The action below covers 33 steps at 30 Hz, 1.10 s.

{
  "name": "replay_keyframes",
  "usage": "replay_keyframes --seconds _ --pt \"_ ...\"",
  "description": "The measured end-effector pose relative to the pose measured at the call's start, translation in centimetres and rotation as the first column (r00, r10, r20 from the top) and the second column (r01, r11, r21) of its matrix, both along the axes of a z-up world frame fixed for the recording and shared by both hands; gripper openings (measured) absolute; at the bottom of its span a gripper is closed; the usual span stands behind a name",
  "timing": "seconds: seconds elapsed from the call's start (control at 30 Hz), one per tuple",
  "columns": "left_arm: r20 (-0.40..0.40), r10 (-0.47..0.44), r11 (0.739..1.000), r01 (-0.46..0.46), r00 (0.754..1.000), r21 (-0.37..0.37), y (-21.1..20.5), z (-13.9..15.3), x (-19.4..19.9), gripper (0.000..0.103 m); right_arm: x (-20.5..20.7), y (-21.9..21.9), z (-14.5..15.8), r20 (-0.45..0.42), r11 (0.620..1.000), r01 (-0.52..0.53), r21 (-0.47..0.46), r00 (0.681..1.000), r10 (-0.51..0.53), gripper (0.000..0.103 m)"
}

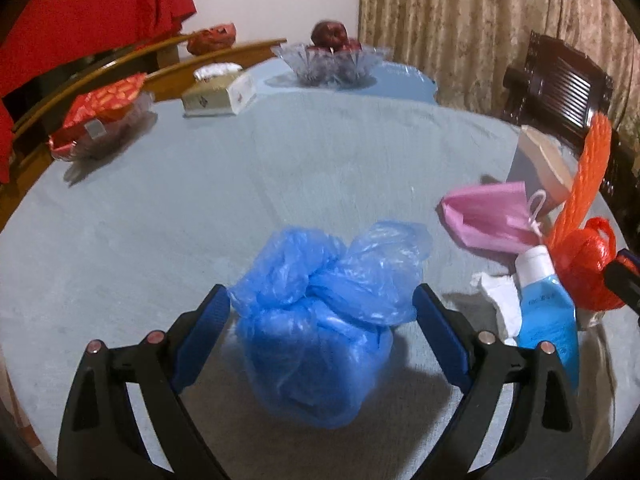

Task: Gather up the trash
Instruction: 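Grasp the blue plastic bag with left while right grasps the red bag, then lift the blue bag with left while right carries the red bag into the bin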

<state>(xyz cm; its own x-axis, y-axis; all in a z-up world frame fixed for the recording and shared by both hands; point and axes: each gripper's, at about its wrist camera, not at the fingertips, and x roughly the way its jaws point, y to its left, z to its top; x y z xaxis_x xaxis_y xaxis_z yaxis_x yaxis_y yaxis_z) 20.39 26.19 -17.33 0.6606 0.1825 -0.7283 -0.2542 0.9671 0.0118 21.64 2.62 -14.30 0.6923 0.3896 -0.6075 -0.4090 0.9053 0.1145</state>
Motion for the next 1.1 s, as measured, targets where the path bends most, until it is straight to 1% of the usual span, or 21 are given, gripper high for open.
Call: replay_keyframes --seconds 0.03,0.1,0.2,0.27,0.37,0.5,0.7,1.1 --pt "-0.013 -0.008 1.000 0.008 1.000 -0.004 -0.1 -0.2 0.1 0.073 0.0 0.1 0.0 -0.002 1.000 -0.006 0.002 1.000 0.006 0.034" --pt "-0.027 -0.011 1.000 0.011 1.000 -0.009 0.0 -0.5 0.3 0.063 -0.2 0.2 0.1 -0.003 1.000 -0.018 0.005 1.000 0.018 0.025" --pt "-0.020 0.001 1.000 -0.001 1.000 -0.023 0.3 -0.2 0.0 0.055 -0.3 0.1 0.3 -0.004 0.999 -0.032 0.014 0.999 0.032 0.021" --pt "-0.005 0.007 1.000 -0.007 1.000 -0.020 0.2 0.3 -0.3 0.053 -0.5 0.0 0.5 -0.004 0.999 -0.040 0.022 0.999 0.040 0.020" --pt "0.024 0.003 1.000 -0.002 1.000 -0.019 -0.5 1.3 -1.0 0.052 -1.0 -0.2 1.0 0.006 0.998 -0.050 0.033 0.999 0.050 0.018" --pt "0.083 -0.024 1.000 0.025 0.996 -0.017 -1.9 3.7 -2.2 0.051 -1.7 -0.5 2.1 0.023 0.997 -0.061 0.049 0.998 0.060 0.018" --pt "0.131 -0.067 0.997 0.070 0.989 -0.022 -4.5 6.5 -3.9 0.051 -3.0 -1.0 3.7 0.053 0.994 -0.091 0.056 0.995 0.088 0.017" --pt "0.192 -0.153 0.987 0.161 0.969 -0.025 -8.9 9.5 -6.5 0.051 -6.0 -3.4 5.9 0.081 0.993 -0.088 0.075 0.993 0.082 0.015"
